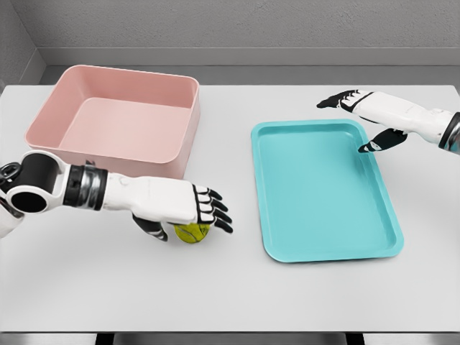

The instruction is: Put the tennis from the blue tray into the pink basket with both arms

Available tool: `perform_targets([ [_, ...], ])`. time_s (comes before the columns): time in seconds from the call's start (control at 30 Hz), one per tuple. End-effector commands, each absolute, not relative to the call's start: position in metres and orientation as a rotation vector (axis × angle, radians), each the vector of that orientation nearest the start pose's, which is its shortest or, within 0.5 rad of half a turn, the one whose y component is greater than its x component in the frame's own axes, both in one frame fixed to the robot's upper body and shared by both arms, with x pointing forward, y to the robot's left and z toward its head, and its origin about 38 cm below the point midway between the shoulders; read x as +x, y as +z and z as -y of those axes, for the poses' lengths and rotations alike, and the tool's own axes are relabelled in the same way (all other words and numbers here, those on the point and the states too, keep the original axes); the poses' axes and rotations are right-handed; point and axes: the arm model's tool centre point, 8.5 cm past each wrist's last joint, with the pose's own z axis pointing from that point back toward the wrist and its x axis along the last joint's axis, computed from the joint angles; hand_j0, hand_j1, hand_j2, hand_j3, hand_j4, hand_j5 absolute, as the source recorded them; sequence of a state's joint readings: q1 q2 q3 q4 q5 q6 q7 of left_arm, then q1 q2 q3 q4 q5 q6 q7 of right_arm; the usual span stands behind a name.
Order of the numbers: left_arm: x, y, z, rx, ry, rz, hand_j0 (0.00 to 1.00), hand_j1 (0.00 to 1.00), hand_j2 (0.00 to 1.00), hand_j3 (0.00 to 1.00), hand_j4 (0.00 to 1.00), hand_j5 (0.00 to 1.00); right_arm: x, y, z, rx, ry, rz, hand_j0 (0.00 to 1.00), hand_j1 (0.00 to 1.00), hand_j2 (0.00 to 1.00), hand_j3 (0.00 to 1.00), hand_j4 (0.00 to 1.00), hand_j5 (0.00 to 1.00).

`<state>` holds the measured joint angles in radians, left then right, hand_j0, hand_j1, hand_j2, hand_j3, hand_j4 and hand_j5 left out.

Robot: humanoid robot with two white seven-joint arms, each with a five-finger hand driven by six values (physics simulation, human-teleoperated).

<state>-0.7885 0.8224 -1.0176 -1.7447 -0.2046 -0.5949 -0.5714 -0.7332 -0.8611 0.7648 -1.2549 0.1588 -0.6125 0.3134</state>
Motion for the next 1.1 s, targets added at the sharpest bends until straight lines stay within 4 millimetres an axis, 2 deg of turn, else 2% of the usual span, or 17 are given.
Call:
perform_targets([
  [0.0,0.364,0.202,-0.187,0.145,2.932,-1.846,1.00,1.00,1.00,1.00,1.00,1.00,0.458,0.218,0.340,-0.350,1.758,1.578,1.00,1.00,1.00,1.00,1.00,1.00],
  [0.13,0.373,0.195,-0.191,0.062,2.981,-1.793,1.00,1.00,1.00,1.00,1.00,1.00,0.458,0.219,0.340,-0.349,1.760,1.577,1.00,1.00,1.00,1.00,1.00,1.00],
  [0.23,0.373,0.190,-0.181,0.021,2.978,-1.755,1.00,1.00,1.00,1.00,1.00,1.00,0.458,0.219,0.340,-0.349,1.760,1.577,1.00,1.00,1.00,1.00,1.00,1.00],
  [0.43,0.369,0.182,-0.172,0.053,2.971,-1.734,1.00,1.00,1.00,1.00,1.00,1.00,0.458,0.218,0.340,-0.349,1.760,1.577,1.00,1.00,1.00,1.00,1.00,1.00],
  [1.07,0.370,0.167,-0.176,0.061,3.040,-1.706,1.00,1.00,1.00,1.00,1.00,1.00,0.456,0.215,0.339,-0.340,1.763,1.572,1.00,1.00,1.00,1.00,1.00,1.00],
])
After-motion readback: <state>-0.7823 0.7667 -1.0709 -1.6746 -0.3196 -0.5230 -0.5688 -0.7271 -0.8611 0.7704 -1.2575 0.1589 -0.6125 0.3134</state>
